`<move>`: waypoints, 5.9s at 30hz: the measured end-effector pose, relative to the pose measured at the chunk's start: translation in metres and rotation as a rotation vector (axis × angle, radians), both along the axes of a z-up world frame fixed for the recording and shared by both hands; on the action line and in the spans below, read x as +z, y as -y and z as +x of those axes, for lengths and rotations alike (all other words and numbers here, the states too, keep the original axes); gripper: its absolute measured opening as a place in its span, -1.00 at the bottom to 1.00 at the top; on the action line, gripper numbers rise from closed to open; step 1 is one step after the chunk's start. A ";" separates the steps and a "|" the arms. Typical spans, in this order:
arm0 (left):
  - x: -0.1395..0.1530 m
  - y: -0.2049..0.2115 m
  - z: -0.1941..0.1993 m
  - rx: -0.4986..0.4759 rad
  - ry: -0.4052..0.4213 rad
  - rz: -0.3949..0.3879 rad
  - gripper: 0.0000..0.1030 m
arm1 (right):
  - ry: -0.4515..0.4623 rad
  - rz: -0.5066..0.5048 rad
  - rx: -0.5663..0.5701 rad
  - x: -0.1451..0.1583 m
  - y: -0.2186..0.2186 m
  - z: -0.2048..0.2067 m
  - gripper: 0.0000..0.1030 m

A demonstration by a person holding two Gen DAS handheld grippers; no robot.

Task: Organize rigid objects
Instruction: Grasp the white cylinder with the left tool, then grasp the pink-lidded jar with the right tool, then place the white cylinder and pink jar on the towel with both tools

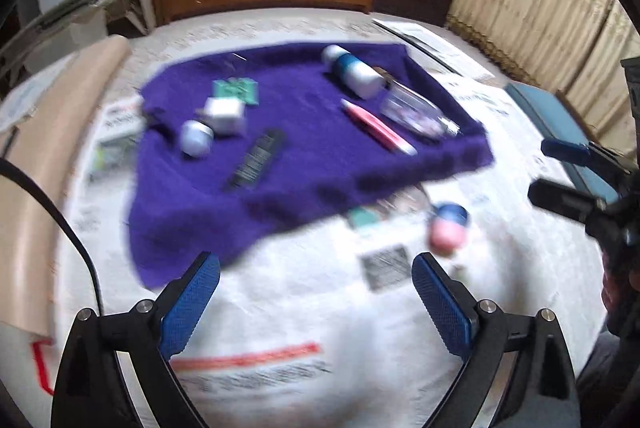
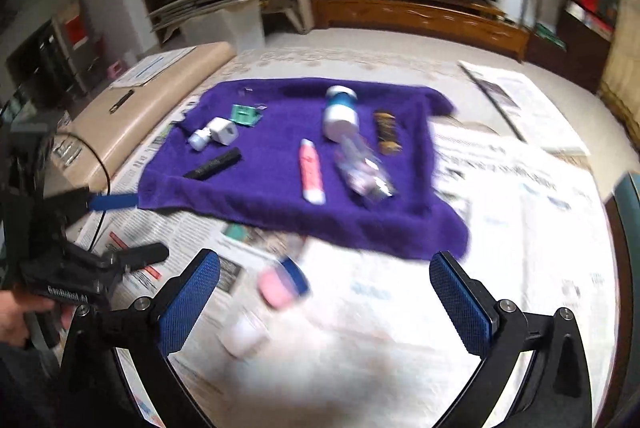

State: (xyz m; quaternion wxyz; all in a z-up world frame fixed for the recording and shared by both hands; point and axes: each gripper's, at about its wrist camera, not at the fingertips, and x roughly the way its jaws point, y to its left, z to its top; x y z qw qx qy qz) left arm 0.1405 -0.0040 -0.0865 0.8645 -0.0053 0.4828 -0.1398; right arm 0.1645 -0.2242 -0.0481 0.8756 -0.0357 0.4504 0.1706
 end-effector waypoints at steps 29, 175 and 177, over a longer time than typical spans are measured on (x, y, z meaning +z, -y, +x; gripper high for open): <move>-0.038 0.110 -0.044 -0.138 0.091 0.114 0.02 | -0.123 0.162 -0.276 -0.044 0.122 -0.021 1.00; -0.015 -0.051 0.112 -0.091 -0.096 0.188 0.13 | -0.137 -0.143 0.465 -0.067 -0.124 0.123 0.06; -0.010 -0.050 0.107 -0.090 -0.091 0.177 0.29 | -0.131 -0.144 0.454 -0.062 -0.121 0.118 0.06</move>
